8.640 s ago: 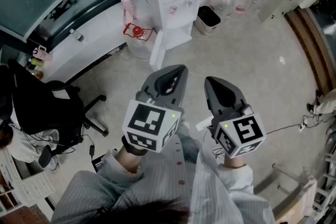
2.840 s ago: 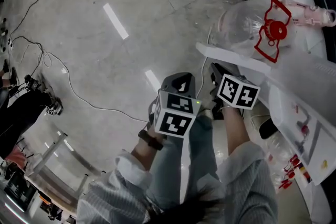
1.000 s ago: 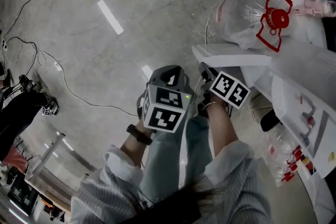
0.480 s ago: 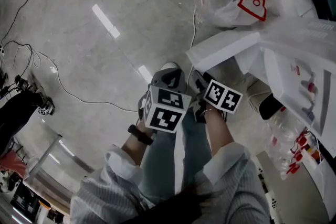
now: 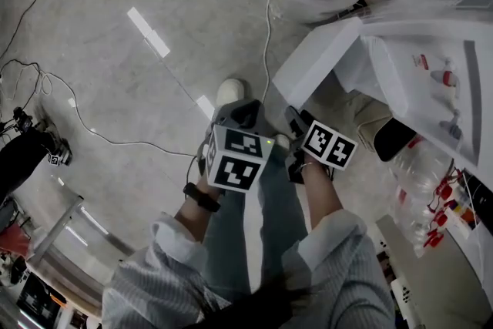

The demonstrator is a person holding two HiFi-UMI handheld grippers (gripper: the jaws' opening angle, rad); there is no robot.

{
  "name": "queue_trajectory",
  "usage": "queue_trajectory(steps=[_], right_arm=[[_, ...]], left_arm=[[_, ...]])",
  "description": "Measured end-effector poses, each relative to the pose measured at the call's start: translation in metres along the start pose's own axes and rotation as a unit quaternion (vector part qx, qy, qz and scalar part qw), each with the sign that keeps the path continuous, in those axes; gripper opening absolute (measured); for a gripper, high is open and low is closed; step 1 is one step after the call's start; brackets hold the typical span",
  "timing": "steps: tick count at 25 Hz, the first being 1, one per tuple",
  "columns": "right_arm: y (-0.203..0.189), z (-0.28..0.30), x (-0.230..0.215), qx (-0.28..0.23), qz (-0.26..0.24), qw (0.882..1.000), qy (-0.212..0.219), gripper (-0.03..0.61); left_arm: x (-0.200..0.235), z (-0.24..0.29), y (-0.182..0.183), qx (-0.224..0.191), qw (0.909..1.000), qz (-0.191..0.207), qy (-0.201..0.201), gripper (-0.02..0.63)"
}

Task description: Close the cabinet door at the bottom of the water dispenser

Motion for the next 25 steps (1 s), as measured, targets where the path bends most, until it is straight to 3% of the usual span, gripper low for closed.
queue_trajectory(steps=[10, 16, 21, 25], right_arm=[[-0.012, -0.030, -0.087, -0.018, 0.076, 0.997, -0.013, 0.186], [-0.011, -0.039, -0.118, -0.021, 0.207, 0.977, 0.036, 0.136], [0.001, -0.050, -0.117, -0.047, 0.225, 0.970, 0.082, 0.129], [0.005, -0.044, -0.113, -0.025, 0.239, 0.967, 0.090, 0.129]], left_arm=[[-0.058, 0.027, -0.016, 0.007, 0.9998, 0.010, -0.012, 0.011], [-0.080, 0.038, -0.020, 0.014, 0.9997, 0.013, -0.017, 0.011], [-0.092, 0.043, -0.021, 0.017, 0.9996, 0.014, -0.018, 0.011], [-0.096, 0.047, -0.020, 0.016, 0.9997, 0.012, -0.017, 0.011]])
Point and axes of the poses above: the fingertips, and each gripper's own axes: z forward along the fingers, x to its left, y out of its top, the point moved 3 cm from there along -z, backward along the fingers, and after that the axes turned 13 degrees about -y, right-handed, at the moved point
